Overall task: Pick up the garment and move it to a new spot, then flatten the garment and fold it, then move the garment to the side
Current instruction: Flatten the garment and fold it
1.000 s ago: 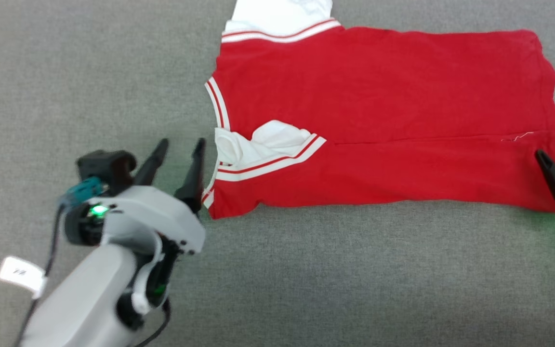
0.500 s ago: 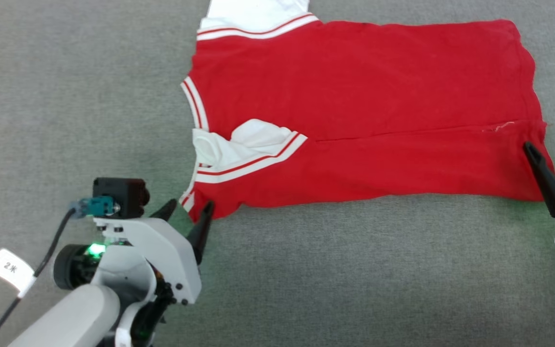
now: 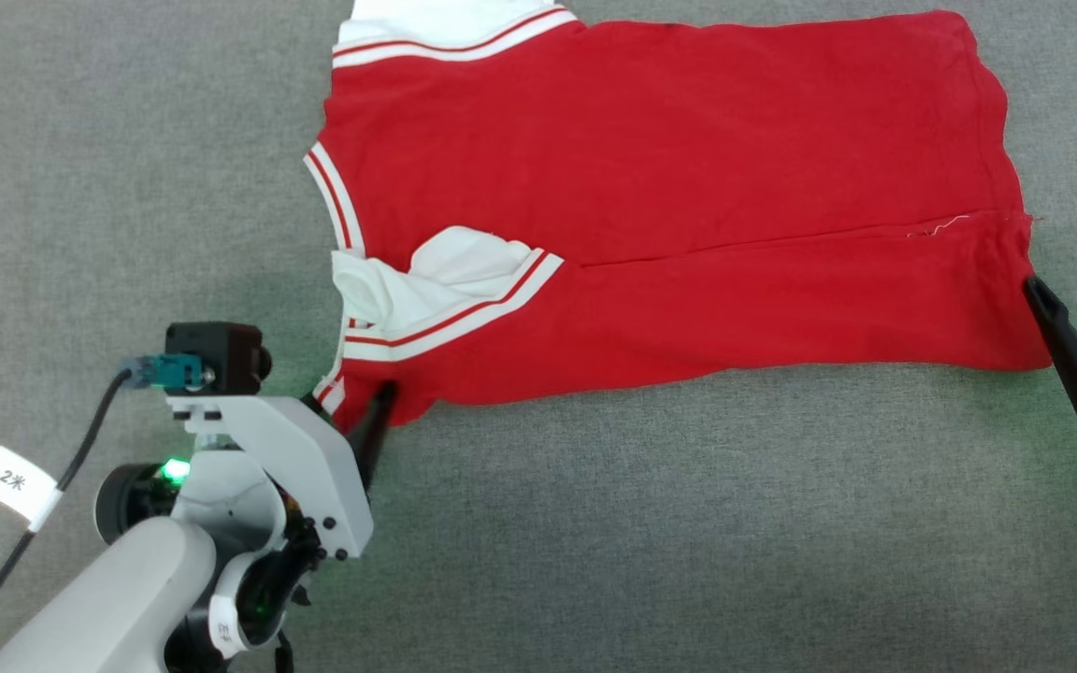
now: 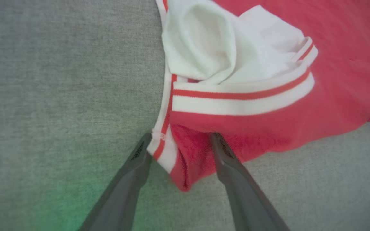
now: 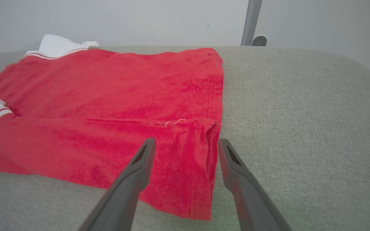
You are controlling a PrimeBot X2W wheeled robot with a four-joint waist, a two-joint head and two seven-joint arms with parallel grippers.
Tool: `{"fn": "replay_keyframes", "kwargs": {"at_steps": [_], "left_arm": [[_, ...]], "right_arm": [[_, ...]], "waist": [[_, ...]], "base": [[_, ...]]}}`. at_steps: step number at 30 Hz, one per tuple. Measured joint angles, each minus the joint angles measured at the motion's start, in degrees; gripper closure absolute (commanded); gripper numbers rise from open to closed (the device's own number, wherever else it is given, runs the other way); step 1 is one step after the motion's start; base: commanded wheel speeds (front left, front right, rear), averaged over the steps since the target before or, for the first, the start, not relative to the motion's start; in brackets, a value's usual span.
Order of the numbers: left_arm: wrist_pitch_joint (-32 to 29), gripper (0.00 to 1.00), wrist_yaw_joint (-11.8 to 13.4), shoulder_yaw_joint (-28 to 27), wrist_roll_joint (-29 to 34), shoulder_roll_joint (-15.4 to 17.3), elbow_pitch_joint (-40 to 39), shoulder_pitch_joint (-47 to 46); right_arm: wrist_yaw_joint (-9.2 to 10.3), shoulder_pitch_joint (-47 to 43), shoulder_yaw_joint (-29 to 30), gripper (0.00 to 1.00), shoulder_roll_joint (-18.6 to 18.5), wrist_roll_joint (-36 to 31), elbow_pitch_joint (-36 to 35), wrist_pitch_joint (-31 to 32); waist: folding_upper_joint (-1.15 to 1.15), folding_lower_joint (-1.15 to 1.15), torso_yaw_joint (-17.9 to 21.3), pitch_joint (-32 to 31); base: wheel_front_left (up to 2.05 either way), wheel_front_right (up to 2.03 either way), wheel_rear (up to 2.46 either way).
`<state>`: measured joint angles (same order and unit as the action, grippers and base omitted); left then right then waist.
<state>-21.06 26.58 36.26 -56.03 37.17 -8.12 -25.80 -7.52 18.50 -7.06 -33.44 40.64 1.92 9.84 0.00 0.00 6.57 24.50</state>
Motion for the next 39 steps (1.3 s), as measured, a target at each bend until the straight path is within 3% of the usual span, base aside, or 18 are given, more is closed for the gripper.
{"fn": "replay_keyframes", "kwargs": {"at_steps": [7, 12, 17, 27, 28, 29, 30, 31, 39], "left_arm": [[1.64, 1.00, -1.22, 0.13, -0.47, -1.62, 1.31, 0.04], [2.42, 1.00, -1.63, 0.27, -0.46, -2.37, 1.65, 0.00], [2.71, 1.00, -2.31, 0.91, 0.05, -3.01, 1.90, -0.88], [3.45, 1.00, -3.66, 2.11, 0.52, -5.94, 3.70, -3.48], [3.46, 1.00, -3.89, 2.20, 0.55, -6.16, 3.92, -3.65], [3.54, 1.00, -3.98, 2.24, 0.55, -6.36, 4.16, -3.83], [3.71, 1.00, -4.16, 2.29, 0.55, -6.56, 4.41, -3.94], [3.80, 1.00, -4.33, 2.34, 0.55, -6.67, 4.61, -4.03], [4.34, 1.00, -5.38, 2.15, -0.40, -6.55, 6.03, -2.96]], "right_arm": [[0.00, -0.87, -0.24, 0.00, -3.16, 0.05, -1.48, 8.65], [0.00, 1.01, -3.42, 0.00, -8.02, -3.11, -2.36, 17.60], [0.00, 5.28, -5.19, 0.00, -8.18, -2.93, -0.66, 25.05], [0.00, 8.36, -6.43, 0.00, -8.91, -1.64, 5.49, 32.78], [0.01, 8.41, -6.42, 0.13, -8.94, -1.13, 5.57, 32.81], [0.01, 8.45, -6.42, 0.58, -9.04, -0.86, 5.61, 32.77], [0.02, 8.48, -6.44, 0.75, -9.18, -0.53, 5.64, 32.57], [0.02, 8.56, -6.50, 1.00, -9.22, -0.26, 5.68, 32.27], [0.00, 7.98, -7.83, 1.00, -8.53, 0.26, 7.13, 30.06]], "waist": [[0.00, 0.00, -0.54, -0.23], [0.00, 0.00, -1.13, 0.18], [0.00, 0.00, -1.97, 0.82], [0.00, 0.00, -4.45, 2.41], [0.00, 0.00, -4.63, 2.55], [0.00, 0.00, -4.78, 2.66], [0.00, 0.00, -4.90, 2.72], [0.00, 0.00, -4.95, 2.72], [0.00, 0.00, -4.85, 0.39]], "base": [[0.00, 0.00, 0.00], [0.00, 0.00, 0.00], [0.00, 0.00, 0.00], [0.00, 0.00, 0.00], [0.00, 0.00, 0.00], [0.00, 0.00, 0.00], [0.00, 0.00, 0.00], [0.00, 0.00, 0.00], [0.00, 0.00, 0.00]]}}
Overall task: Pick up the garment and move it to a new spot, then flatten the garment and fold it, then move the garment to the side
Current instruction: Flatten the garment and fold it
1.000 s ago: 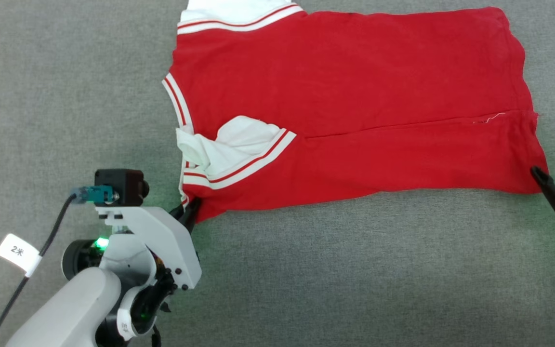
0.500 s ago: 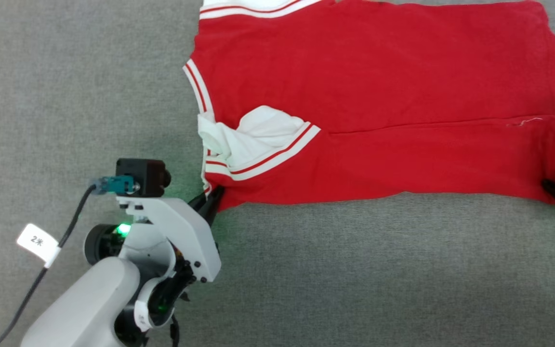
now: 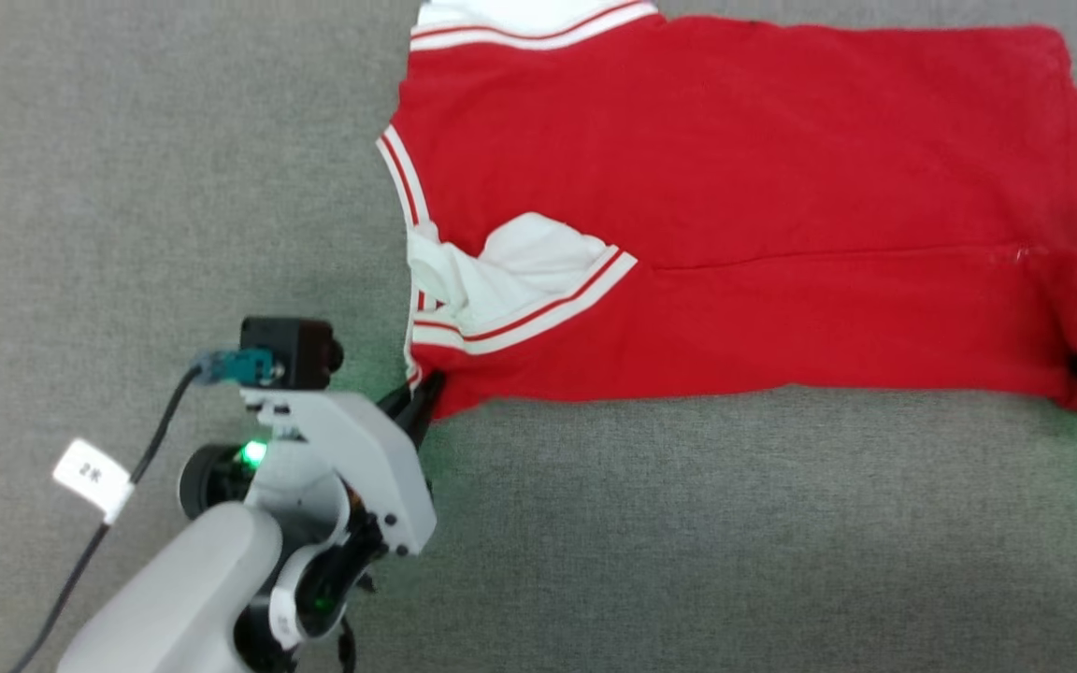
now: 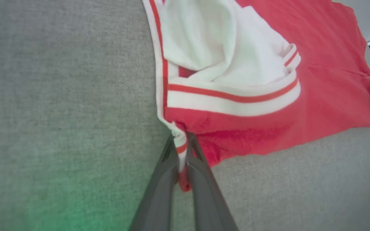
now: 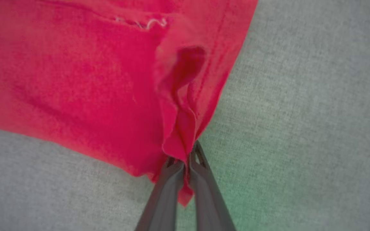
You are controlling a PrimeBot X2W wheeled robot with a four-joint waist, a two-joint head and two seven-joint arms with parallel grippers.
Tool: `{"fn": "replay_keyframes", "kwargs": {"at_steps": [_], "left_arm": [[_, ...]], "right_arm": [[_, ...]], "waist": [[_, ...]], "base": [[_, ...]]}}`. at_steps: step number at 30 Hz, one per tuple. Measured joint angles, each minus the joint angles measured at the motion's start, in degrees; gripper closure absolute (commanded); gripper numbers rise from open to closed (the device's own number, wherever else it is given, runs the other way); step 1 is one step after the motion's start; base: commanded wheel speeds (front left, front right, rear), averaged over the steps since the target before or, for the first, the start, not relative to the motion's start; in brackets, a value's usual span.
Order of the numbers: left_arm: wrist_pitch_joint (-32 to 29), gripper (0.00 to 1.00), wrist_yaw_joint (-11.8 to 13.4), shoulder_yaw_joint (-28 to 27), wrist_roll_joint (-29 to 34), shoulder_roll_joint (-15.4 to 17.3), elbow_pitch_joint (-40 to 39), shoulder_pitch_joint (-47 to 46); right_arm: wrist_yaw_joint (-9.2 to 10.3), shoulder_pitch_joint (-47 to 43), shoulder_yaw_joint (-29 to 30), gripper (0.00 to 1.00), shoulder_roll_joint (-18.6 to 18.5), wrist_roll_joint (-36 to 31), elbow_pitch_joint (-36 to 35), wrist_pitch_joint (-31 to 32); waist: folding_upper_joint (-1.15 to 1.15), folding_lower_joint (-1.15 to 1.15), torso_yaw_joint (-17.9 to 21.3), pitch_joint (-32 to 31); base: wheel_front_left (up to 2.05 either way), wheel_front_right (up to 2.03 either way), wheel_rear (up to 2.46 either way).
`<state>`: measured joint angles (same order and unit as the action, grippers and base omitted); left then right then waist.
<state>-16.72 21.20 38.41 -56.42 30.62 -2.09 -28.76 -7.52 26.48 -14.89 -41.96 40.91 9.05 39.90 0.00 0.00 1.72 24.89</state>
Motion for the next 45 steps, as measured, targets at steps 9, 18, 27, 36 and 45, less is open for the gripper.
{"fn": "replay_keyframes", "kwargs": {"at_steps": [9, 18, 27, 36, 45], "left_arm": [[2.79, 1.00, 3.31, -1.23, -1.86, 2.46, -5.64, 10.70], [5.32, 1.00, 6.54, -1.60, -2.52, 3.81, -12.41, 19.14], [3.67, 0.00, 8.58, -3.30, 0.89, 10.11, -17.86, 16.59], [-5.50, 0.00, 4.17, -6.37, 3.05, 13.97, -15.25, -4.98], [-12.23, 0.00, -5.70, -3.13, 6.17, 6.34, 12.54, -32.88]], "right_arm": [[0.00, -6.97, 0.26, 1.00, -1.03, 2.04, -1.11, 0.03], [0.00, -15.50, 4.97, 1.00, -0.43, 3.38, -5.95, -0.98], [0.00, -16.25, 12.26, 0.00, 4.70, -2.44, -10.96, -10.07], [0.01, -10.04, 12.43, 0.00, 13.81, -9.37, -17.51, -23.36], [0.00, -5.15, 4.21, 0.00, 18.25, -9.33, -17.55, -29.63]], "waist": [[0.00, 0.00, 0.32, -4.68], [0.00, 0.00, 0.84, -6.23], [0.00, 0.00, 1.35, -6.97], [0.00, 0.00, 3.40, -6.11], [0.00, 0.00, 8.54, -2.71]], "base": [[0.00, 0.00, 0.00], [0.00, 0.00, 0.00], [0.00, 0.00, 0.00], [0.00, 0.00, 0.00], [0.00, 0.00, 0.00]]}}
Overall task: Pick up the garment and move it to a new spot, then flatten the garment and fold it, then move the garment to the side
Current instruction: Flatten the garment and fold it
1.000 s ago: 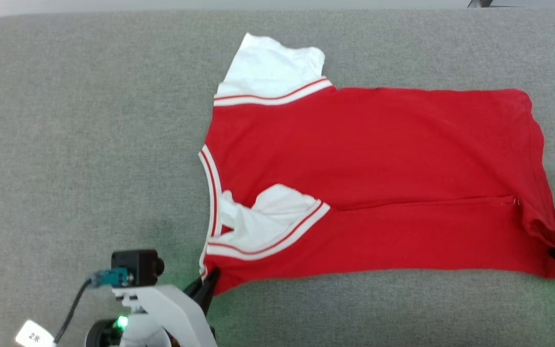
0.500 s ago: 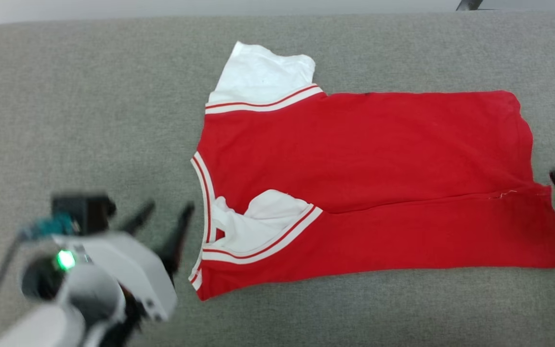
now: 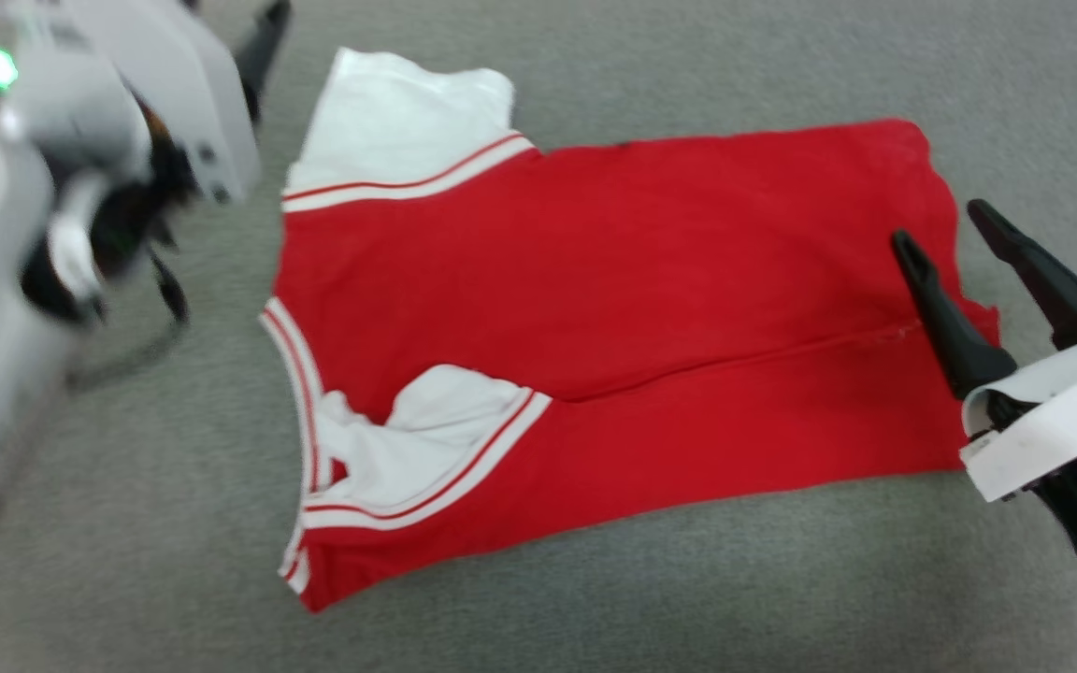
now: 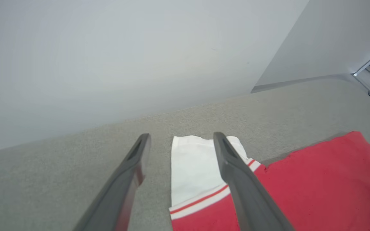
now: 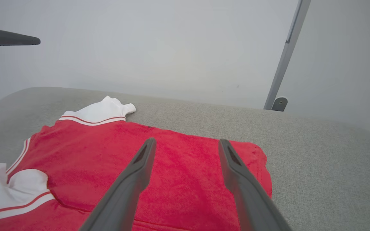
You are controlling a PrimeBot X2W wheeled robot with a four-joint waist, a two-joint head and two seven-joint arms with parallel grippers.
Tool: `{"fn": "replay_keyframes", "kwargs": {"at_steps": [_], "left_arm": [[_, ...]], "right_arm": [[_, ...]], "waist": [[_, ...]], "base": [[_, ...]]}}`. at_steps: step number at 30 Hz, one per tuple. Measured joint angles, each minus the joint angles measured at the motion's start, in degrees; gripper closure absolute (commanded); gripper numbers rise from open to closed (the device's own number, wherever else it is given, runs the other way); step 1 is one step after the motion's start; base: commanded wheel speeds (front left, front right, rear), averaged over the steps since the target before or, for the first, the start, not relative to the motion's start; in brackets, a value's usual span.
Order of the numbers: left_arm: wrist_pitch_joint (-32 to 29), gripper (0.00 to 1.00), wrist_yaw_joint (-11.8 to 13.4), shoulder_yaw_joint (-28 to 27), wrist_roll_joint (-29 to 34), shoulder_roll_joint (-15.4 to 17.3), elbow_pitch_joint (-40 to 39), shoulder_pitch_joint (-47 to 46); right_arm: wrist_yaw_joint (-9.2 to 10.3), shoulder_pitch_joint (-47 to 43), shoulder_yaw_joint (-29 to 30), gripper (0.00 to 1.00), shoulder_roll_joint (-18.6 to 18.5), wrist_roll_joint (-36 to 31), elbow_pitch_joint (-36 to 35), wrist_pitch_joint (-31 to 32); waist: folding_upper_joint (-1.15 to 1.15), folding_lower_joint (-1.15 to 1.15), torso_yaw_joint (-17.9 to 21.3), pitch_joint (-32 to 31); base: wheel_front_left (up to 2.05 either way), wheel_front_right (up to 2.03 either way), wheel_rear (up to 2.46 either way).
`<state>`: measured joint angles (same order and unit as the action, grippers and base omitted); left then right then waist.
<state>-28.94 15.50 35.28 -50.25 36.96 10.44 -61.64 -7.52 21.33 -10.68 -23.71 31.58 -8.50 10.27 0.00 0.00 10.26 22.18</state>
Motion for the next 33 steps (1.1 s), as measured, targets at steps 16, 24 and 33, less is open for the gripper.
{"fn": "replay_keyframes", "kwargs": {"at_steps": [16, 24, 33], "left_arm": [[-16.53, 0.00, -12.57, 7.27, 1.92, -4.74, 39.02, -20.51], [-20.98, 0.13, -13.68, 7.49, 1.10, -5.12, 44.01, -23.08], [-20.09, 1.00, -15.78, 7.72, 0.23, -7.06, 45.13, -23.74]], "right_arm": [[0.01, 6.76, -9.05, 0.00, 0.38, 3.86, 6.46, -6.10], [0.01, 7.48, -10.04, 0.00, -0.59, 5.44, 8.27, -7.33], [0.00, 13.11, -10.94, 0.00, -3.63, 8.08, 11.63, -3.10]], "waist": [[0.00, 0.00, 11.33, 8.54], [0.00, 0.00, 13.60, 10.99], [0.00, 0.00, 12.67, 11.19]], "base": [[0.00, 0.00, 0.00], [0.00, 0.00, 0.00], [0.00, 0.00, 0.00]]}}
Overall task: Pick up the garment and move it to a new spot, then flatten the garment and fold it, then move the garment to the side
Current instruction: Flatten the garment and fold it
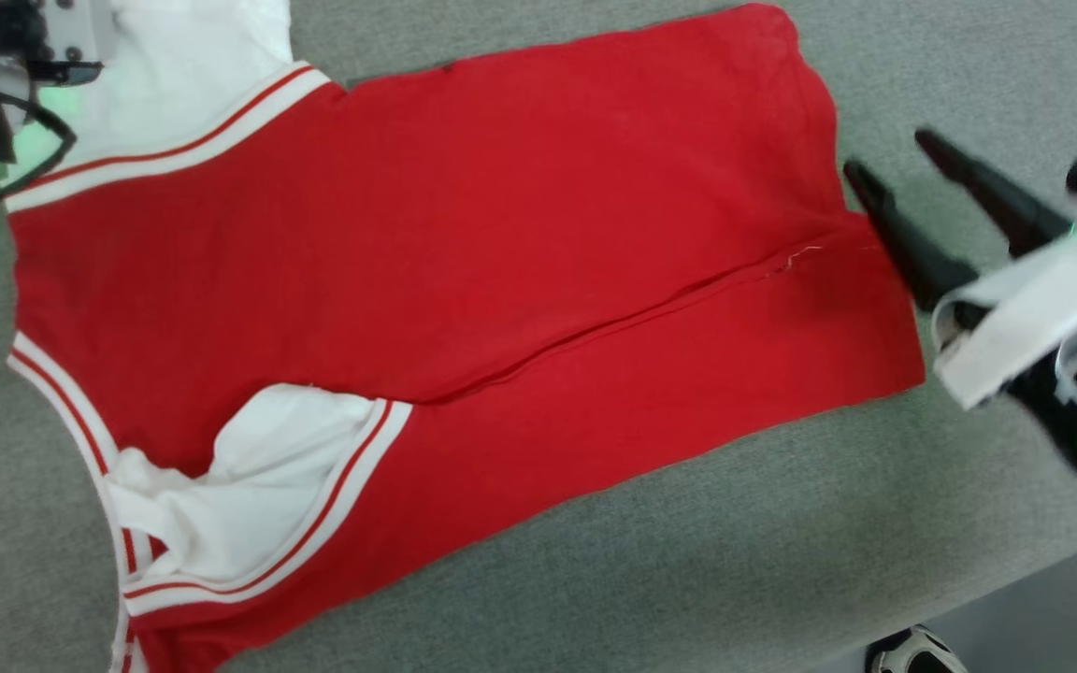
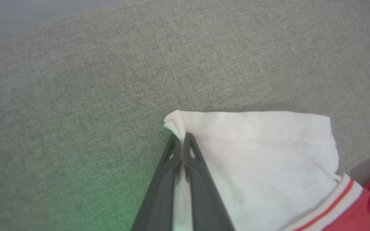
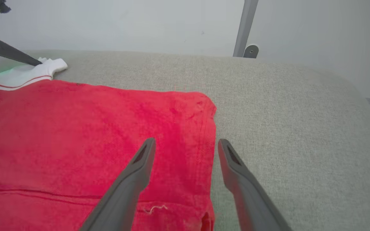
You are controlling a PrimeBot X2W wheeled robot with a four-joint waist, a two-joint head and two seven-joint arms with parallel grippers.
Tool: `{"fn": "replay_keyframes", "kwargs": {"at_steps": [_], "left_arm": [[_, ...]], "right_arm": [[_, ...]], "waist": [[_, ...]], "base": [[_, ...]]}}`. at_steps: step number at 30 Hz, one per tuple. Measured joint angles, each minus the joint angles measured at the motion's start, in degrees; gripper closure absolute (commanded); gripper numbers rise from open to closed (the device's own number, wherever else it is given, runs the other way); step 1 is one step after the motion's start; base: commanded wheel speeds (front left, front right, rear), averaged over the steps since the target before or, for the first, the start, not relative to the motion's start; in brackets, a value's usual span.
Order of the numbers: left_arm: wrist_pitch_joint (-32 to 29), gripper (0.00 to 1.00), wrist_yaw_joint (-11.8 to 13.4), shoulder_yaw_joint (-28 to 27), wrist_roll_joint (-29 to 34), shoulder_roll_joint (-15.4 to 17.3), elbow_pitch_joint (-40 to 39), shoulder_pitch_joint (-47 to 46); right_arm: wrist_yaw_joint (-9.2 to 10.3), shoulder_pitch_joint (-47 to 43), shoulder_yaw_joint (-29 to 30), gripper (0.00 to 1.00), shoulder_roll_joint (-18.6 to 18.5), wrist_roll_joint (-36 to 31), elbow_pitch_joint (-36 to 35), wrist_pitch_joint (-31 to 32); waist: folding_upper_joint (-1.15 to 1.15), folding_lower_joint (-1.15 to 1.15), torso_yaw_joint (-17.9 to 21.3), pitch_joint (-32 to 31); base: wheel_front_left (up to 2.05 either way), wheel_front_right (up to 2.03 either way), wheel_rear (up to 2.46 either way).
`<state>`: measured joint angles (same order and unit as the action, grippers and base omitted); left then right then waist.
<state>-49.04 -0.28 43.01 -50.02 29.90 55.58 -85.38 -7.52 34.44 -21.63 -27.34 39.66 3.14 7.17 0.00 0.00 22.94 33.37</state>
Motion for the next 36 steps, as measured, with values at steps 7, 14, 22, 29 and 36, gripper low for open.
{"fn": "replay_keyframes", "kwargs": {"at_steps": [7, 14, 22, 29, 36], "left_arm": [[2.19, 1.00, -1.36, 0.80, 0.23, -2.57, 0.19, -0.36], [3.75, 1.00, -3.00, 1.89, 0.69, -5.33, 0.70, -1.07], [4.80, 1.00, -4.35, 2.77, 0.65, -8.01, 1.66, -2.05], [5.72, 1.00, -5.34, 3.30, 0.57, -9.42, 2.41, -2.93], [7.42, 1.00, -6.28, 3.33, -0.74, -10.66, 2.97, -2.80]], "right_arm": [[0.01, 14.12, -3.75, 0.00, -2.65, 3.16, 8.92, 8.90], [0.00, 26.85, -10.39, 0.00, -2.16, 3.75, 24.08, 18.36], [0.00, 33.58, -16.38, 0.00, -0.99, 9.75, 34.18, 23.38], [0.02, 35.61, -19.86, 0.00, -1.25, 15.85, 37.17, 25.10], [0.02, 36.60, -22.94, 1.00, -2.31, 17.95, 38.07, 20.41]], "waist": [[0.00, 0.00, -2.05, 0.04], [0.00, 0.00, -4.62, 0.31], [0.00, 0.00, -7.19, 1.00], [0.00, 0.00, -8.48, 1.88], [0.00, 0.00, -9.48, 1.62]], "base": [[0.00, 0.00, 0.00], [0.00, 0.00, 0.00], [0.00, 0.00, 0.00], [0.00, 0.00, 0.00], [0.00, 0.00, 0.00]]}}
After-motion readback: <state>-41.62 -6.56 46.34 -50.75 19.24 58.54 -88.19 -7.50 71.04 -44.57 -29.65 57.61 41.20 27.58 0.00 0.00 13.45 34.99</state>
